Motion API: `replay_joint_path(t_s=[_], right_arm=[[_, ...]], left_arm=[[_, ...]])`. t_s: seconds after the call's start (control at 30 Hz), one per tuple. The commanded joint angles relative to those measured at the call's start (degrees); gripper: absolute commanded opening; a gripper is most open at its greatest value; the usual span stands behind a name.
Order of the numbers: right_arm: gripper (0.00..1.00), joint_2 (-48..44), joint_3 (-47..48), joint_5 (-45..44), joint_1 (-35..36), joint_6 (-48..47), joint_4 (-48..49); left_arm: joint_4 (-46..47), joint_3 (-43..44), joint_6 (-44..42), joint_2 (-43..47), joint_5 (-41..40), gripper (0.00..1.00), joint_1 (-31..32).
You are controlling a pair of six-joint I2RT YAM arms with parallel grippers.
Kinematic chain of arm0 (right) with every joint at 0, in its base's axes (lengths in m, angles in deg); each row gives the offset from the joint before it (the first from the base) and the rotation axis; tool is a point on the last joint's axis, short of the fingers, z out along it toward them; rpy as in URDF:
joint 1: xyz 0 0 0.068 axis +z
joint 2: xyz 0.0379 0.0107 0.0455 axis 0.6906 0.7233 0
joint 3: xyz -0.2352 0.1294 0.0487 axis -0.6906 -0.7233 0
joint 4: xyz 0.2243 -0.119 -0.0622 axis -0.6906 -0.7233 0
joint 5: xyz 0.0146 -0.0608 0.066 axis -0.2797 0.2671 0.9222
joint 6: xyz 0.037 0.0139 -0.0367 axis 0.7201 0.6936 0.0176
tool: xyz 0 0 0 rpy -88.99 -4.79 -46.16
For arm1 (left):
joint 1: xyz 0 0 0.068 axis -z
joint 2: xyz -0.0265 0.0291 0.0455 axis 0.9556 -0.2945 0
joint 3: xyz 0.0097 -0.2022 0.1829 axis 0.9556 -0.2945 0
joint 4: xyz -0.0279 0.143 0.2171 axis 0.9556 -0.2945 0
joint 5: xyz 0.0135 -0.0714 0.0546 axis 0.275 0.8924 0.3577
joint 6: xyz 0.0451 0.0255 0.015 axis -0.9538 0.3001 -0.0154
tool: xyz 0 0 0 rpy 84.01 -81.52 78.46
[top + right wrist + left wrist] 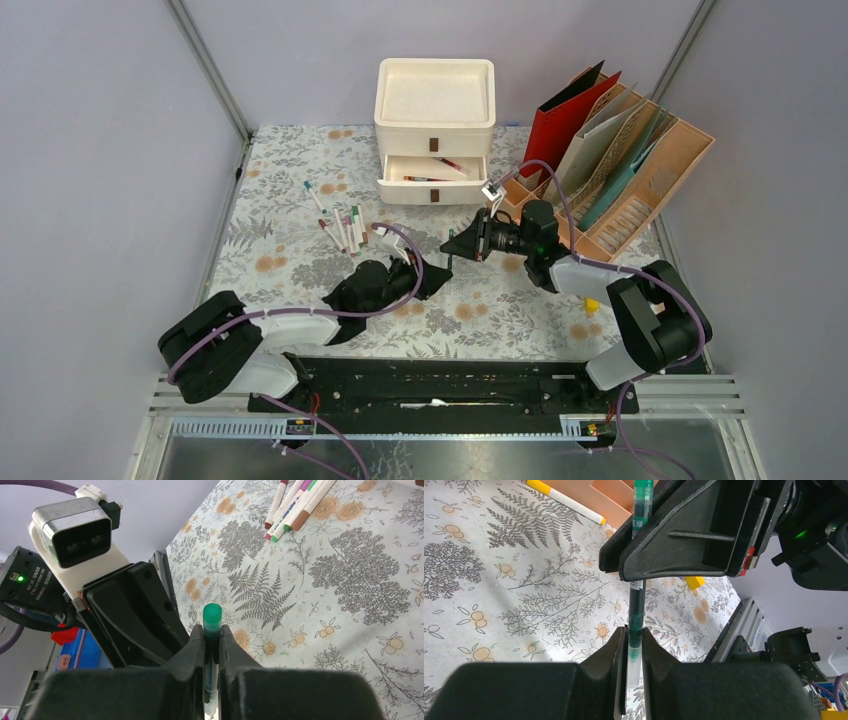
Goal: Organize the desk
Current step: Place the stationery in the drawer.
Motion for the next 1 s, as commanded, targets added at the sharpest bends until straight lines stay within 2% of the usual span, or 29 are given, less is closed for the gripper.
replay_joint_path(t_s=[0.0, 0.1, 0.17, 0.23, 0.3, 0.4, 0.53, 0.73, 0.83, 0.97], right_arm=[[0.0, -0.6, 3.5, 0.1, -0.2, -4.3, -4.0], [0.0, -1.4, 5.7, 1.5, -0.2, -8.2, -8.6], [0.0, -2.0, 9.2, 2.5, -0.2, -14.0, -15.9], [0.0, -2.2, 16.1, 2.0, -0.2, -23.4, -30.8], [0.0, -2.3, 24.2, 0.2, -0.2, -36.8, -45.9], [0.0, -1.7, 35.5, -5.2, -0.2, -54.2, -62.4], [0.0, 2.5, 48.8, -10.7, -0.1, -68.8, -74.1], [0.0, 11.9, 66.6, -19.8, 1.6, -81.0, -79.8], [0.03, 17.4, 74.7, -24.4, 3.3, -85.0, -82.4], [0.05, 21.7, 79.4, -28.6, 5.0, -87.8, -82.5]], left_arm=[[4.2, -0.3, -0.5, 2.2, -3.4, 0.24, -0.1], [0.5, -1.4, -3.5, 6.7, -5.6, 0.48, -0.1], [-4.4, -1.6, -7.4, 11.6, -8.2, 0.69, -0.2], [-11.9, -1.0, -10.9, 15.9, -13.0, 0.88, -0.3], [-18.7, -0.3, -13.7, 19.9, -17.9, 0.98, -0.5], [-25.9, -0.1, -15.6, 24.9, -21.0, 0.99, -2.8], [-32.8, 0.0, -14.5, 30.4, -17.7, 0.99, -8.3], [-38.5, -0.6, -14.0, 37.5, -18.3, 0.99, -11.1], [-40.4, -1.1, -13.6, 39.7, -18.9, 0.99, -11.2], [-41.7, -2.2, -12.7, 41.9, -20.1, 0.99, -11.3]])
